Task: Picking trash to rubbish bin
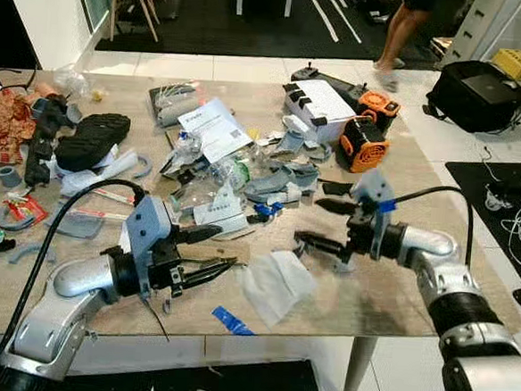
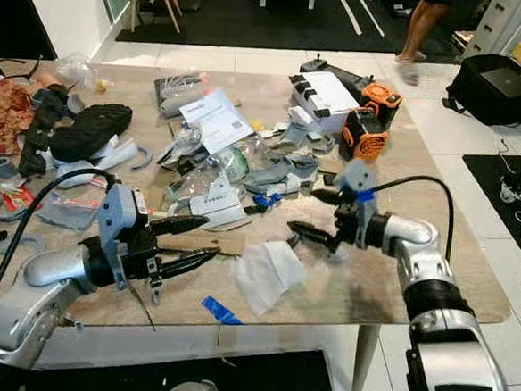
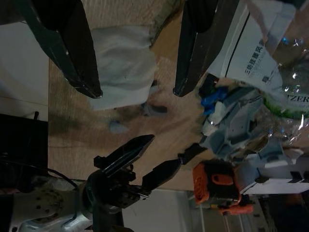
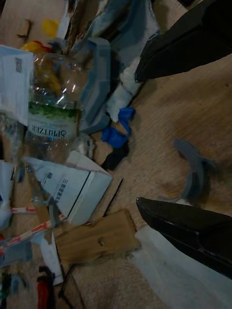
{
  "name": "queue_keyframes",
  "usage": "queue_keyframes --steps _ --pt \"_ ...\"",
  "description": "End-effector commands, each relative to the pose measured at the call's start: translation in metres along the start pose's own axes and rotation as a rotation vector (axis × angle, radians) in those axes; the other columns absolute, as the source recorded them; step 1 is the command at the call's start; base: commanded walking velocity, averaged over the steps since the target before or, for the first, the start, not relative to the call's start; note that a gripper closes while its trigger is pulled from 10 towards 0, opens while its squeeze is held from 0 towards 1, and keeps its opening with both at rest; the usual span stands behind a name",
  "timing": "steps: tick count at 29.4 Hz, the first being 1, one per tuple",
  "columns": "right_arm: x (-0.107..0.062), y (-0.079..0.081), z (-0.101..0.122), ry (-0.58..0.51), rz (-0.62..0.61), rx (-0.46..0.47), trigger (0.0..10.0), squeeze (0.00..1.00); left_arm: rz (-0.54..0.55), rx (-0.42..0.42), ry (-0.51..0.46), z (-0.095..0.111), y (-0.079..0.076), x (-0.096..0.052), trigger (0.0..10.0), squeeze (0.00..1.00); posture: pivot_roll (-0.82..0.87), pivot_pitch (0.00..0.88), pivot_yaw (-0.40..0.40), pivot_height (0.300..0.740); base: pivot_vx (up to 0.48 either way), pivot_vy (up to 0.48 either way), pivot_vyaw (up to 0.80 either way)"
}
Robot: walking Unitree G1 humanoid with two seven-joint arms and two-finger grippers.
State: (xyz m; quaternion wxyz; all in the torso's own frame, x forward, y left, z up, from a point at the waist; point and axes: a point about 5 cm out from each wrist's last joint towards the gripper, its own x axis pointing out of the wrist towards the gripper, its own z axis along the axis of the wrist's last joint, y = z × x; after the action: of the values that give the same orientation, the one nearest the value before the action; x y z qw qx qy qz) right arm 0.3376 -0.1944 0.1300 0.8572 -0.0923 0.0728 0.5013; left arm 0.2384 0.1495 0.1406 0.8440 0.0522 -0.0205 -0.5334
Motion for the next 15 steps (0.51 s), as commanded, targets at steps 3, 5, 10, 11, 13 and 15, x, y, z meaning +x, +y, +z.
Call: queue_keyframes --steps 3,5,10,11,13,15 --pt "0.003 0.005 -0.003 0.019 0.056 0.004 10.0 0.00 -0.008 0.000 0.011 0.001 -0.001 0.001 10.0 0.00 0.00 0.000 -0.021 0.740 0.000 0.000 0.00" --pt "0.005 0.008 -0.004 0.027 0.077 0.007 10.0 0.00 -0.008 0.001 0.010 0.001 -0.001 0.001 10.0 0.00 0.00 0.000 -0.021 0.740 0.000 0.000 0.00" --pt "0.007 0.012 -0.010 0.058 0.125 0.029 10.0 0.00 -0.004 0.002 0.006 0.002 -0.001 0.002 10.0 0.00 0.00 0.000 -0.022 0.740 0.000 0.000 0.00" --pt "0.007 0.012 -0.012 0.064 0.127 0.035 10.0 0.00 -0.003 0.003 0.006 0.002 -0.001 0.002 10.0 0.00 0.00 0.000 -0.022 0.740 0.000 0.000 0.00" --pt "0.007 0.011 -0.014 0.083 0.116 0.041 10.0 0.00 -0.001 0.002 0.006 0.001 -0.001 0.002 10.0 0.00 0.00 0.000 -0.022 0.740 0.000 0.000 0.00" --pt "0.008 0.011 -0.019 0.113 0.106 0.051 10.0 0.00 0.001 0.002 0.006 0.001 0.000 0.002 10.0 0.00 0.01 0.000 -0.023 0.740 0.000 0.000 0.00"
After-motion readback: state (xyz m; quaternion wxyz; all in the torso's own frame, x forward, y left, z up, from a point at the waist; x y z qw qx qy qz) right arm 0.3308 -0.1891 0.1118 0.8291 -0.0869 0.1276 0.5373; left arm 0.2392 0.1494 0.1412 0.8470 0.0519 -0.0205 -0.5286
